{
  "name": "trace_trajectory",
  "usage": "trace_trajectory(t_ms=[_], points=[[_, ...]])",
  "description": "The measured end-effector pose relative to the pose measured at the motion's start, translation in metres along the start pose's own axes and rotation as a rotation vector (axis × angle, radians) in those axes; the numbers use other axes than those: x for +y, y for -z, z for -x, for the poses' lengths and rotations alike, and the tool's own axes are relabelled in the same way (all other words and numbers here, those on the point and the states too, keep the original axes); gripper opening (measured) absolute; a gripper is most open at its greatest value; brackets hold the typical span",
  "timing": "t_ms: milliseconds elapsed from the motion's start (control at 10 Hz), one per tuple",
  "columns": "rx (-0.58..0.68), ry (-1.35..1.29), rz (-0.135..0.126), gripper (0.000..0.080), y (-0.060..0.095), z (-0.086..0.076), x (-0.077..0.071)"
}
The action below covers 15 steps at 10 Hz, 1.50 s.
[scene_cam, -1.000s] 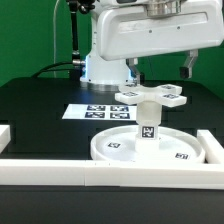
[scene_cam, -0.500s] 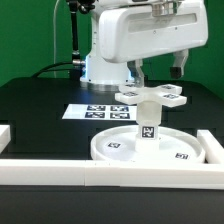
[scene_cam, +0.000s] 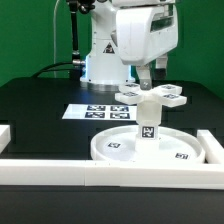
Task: Assemble round table
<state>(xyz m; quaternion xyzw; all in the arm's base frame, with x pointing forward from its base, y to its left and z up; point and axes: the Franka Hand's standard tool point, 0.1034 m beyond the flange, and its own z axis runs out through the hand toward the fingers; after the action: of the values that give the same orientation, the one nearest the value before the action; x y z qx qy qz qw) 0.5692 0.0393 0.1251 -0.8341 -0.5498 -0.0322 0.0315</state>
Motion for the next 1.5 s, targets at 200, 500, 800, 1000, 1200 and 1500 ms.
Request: trace_trajectory(t_ms=[200, 500, 800, 1000, 1200, 1500], points=[[-0.011, 0.159, 0.017, 0.0649, -0.002, 0.001, 0.002], [-0.022, 0.167, 0.013, 0.0649, -0.009, 0.001, 0.000], [-0.028, 0.167, 0.002, 0.0649, -0.017, 0.004, -0.002], [-0.032, 0.169, -0.004, 0.0649, -0.021, 0.005, -0.003], [-0.035, 0.168, -0.008, 0.0649, -0.024, 0.006, -0.002], [-0.035, 0.163, -0.009, 0.0618, -0.025, 0.008, -0.001]])
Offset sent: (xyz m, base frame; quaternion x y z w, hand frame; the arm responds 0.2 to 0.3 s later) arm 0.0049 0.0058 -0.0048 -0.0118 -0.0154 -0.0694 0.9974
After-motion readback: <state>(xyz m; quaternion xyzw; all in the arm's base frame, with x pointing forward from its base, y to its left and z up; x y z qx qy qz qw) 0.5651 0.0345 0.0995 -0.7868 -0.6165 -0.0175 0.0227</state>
